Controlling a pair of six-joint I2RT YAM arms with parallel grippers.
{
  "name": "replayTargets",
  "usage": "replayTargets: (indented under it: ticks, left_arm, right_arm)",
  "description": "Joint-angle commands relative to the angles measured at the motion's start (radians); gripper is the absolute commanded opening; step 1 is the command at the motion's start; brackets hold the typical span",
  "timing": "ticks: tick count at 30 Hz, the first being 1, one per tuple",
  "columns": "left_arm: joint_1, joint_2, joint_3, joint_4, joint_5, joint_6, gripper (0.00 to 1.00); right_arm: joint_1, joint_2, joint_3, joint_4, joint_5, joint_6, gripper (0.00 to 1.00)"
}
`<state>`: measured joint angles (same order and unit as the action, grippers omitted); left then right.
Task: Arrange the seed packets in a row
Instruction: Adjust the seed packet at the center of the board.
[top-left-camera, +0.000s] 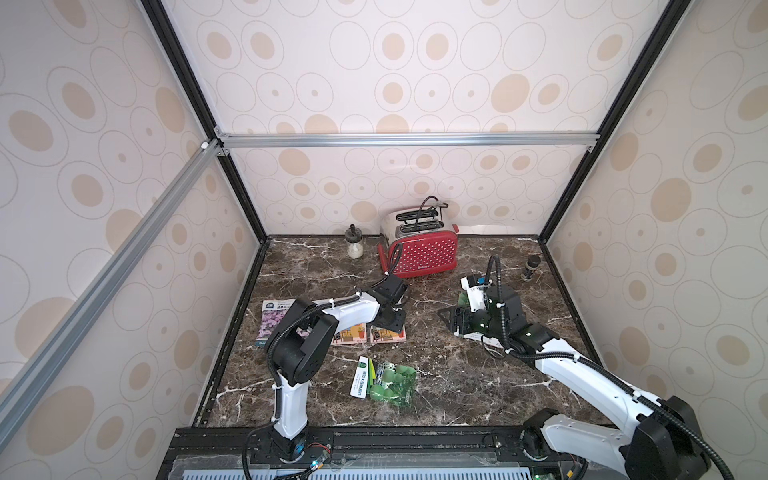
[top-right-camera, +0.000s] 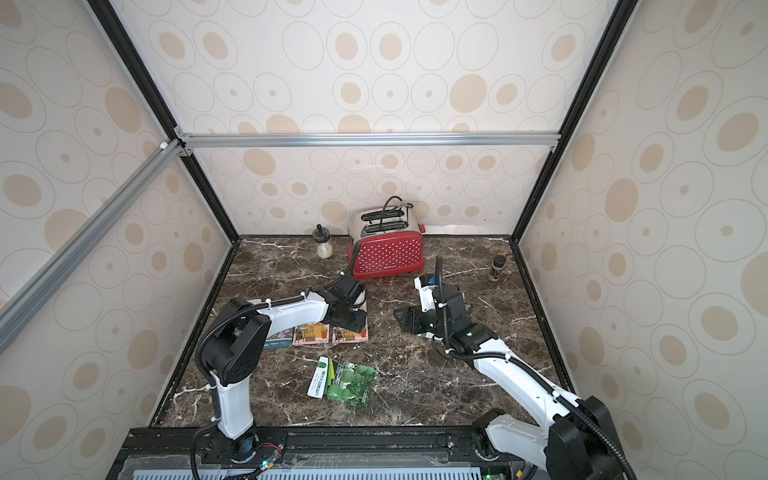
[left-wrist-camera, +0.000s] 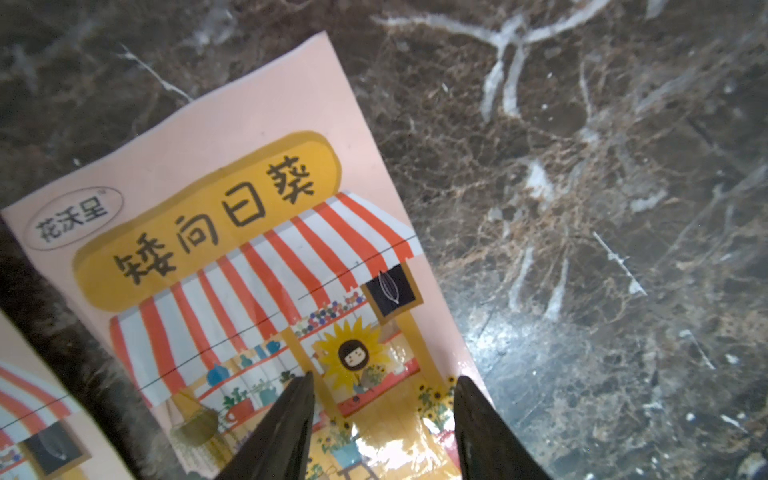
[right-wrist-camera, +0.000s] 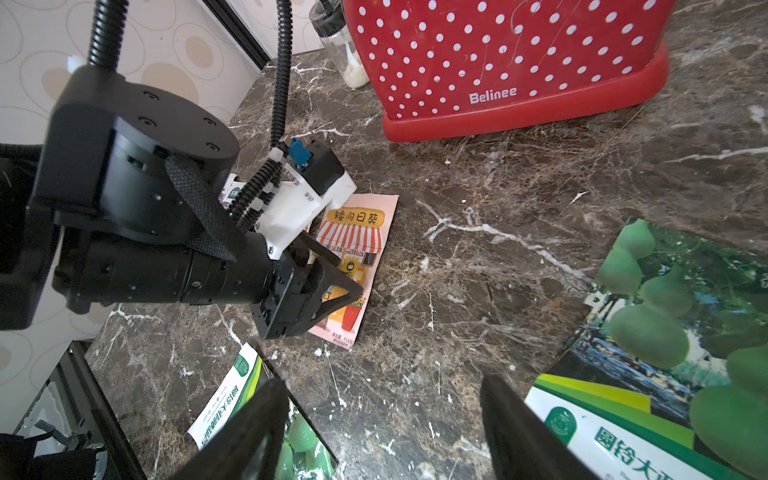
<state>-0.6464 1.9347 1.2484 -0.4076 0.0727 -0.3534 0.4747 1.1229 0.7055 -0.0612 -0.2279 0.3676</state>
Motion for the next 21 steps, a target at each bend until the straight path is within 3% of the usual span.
replayTargets:
  ticks: [1, 21]
  left_arm:
    - [-0.005, 0.011, 0.022, -0.067, -0.022, 0.017, 0.56]
    - [-0.006, -0.069, 0.062, -0.086, -0.028, 0.022, 0.57]
  right_arm:
    - [-0.006, -0.007, -0.015, 0.003, 0.000, -0.012, 0.76]
    - [-0.006, 0.011, -0.041, 0.042, -0.020, 0.014, 0.76]
